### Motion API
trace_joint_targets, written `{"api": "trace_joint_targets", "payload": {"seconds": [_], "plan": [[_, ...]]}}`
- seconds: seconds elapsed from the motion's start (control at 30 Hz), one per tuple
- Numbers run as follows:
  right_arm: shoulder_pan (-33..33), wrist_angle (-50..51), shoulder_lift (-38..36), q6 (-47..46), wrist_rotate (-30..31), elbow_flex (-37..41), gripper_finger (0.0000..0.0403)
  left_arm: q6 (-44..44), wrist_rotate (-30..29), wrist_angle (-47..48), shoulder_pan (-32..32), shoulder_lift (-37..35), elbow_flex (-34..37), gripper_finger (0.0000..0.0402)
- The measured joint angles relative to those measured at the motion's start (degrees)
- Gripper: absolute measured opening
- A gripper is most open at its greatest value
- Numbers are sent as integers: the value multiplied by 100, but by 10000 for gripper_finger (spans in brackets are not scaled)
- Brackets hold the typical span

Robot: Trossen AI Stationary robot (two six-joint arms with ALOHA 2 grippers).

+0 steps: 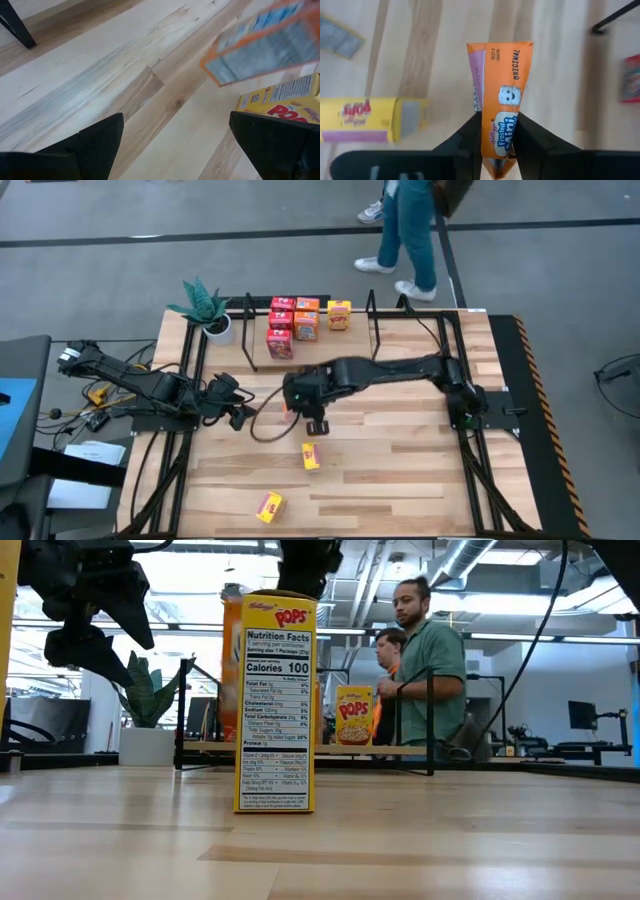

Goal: Stack cereal on shelf
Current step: Put the orange cereal box on the shelf aligned with the other orange cereal boxes

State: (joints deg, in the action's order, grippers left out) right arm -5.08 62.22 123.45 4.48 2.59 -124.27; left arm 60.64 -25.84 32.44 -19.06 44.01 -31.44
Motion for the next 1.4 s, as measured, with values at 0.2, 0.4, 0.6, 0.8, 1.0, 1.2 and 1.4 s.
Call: {"api": "trace_joint_targets", "payload": {"seconds": [0.2,0.4,0.6,0.8,1.0,1.2,1.4], "plan": [[445,127,-522,261,13,-9,131,-35,4,17,-1,-2,0,355],[1115,414,-574,451,-79,1,140,-37,8,20,1,0,0,355],[1618,339,-514,710,-330,-2,141,-92,9,21,1,-1,0,355],[1968,270,-496,944,-433,0,137,-149,6,23,1,-2,0,355],[2249,155,-481,967,-875,2,146,-287,6,23,3,0,0,355],[2329,-68,-153,1146,-876,-13,152,-302,9,61,3,0,0,355],[2408,-155,77,1252,-855,3,150,-302,39,238,3,-1,0,355]]}}
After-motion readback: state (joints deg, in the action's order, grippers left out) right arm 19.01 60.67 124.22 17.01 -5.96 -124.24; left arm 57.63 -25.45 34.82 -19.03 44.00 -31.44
